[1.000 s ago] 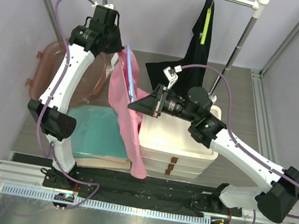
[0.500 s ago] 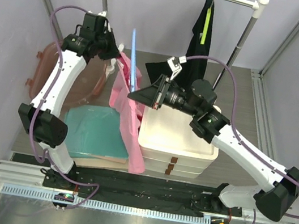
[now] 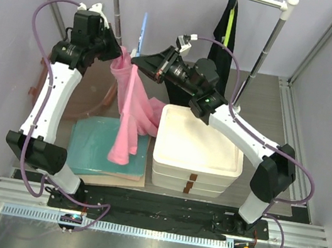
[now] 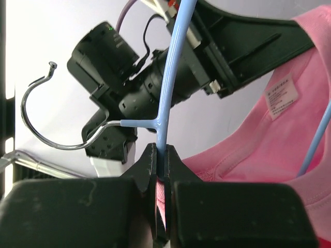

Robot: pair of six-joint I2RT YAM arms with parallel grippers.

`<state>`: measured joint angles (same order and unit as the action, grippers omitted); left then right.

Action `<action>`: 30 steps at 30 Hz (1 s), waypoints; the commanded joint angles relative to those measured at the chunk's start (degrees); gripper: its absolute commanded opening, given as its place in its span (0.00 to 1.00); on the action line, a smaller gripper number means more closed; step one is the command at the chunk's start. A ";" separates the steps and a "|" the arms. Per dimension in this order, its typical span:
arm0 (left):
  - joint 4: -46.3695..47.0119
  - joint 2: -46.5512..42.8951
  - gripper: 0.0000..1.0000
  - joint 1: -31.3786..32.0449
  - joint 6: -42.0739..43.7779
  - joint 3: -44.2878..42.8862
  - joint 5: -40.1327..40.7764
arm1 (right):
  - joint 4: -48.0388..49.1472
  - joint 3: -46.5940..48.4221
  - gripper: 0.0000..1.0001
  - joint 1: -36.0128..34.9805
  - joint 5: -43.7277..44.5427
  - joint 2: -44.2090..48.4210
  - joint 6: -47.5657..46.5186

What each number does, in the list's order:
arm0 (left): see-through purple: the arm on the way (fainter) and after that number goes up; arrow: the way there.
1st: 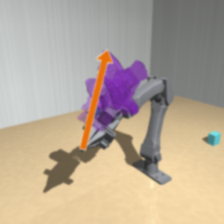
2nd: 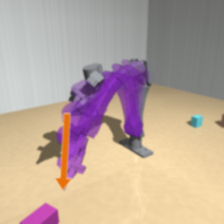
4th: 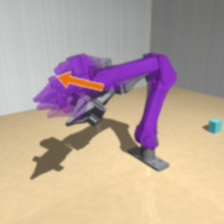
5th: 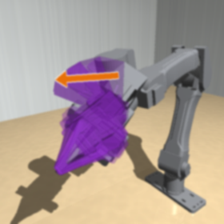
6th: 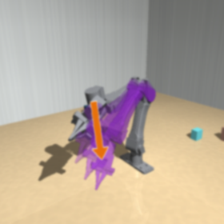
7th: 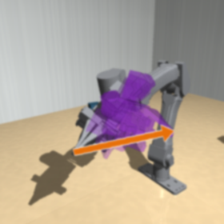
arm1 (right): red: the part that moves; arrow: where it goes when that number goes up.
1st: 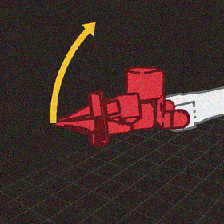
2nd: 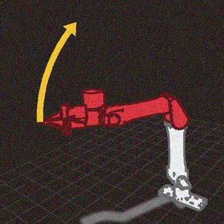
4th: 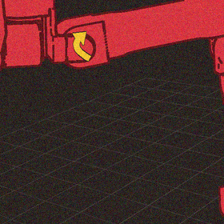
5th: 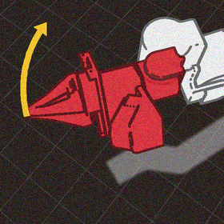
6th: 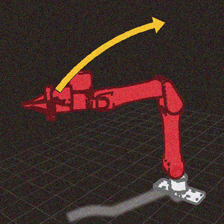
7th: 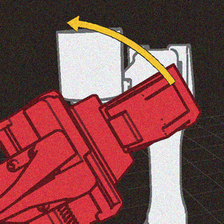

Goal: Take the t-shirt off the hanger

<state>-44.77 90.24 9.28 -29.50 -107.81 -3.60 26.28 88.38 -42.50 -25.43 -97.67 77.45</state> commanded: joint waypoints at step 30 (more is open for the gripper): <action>13.84 -39.96 0.91 6.80 6.03 40.13 -13.64 | -9.15 13.57 0.01 1.28 21.21 -3.06 5.25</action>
<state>-33.39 49.56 12.88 -24.56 -68.69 -21.80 11.90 98.59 -41.01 -6.26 -102.39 80.55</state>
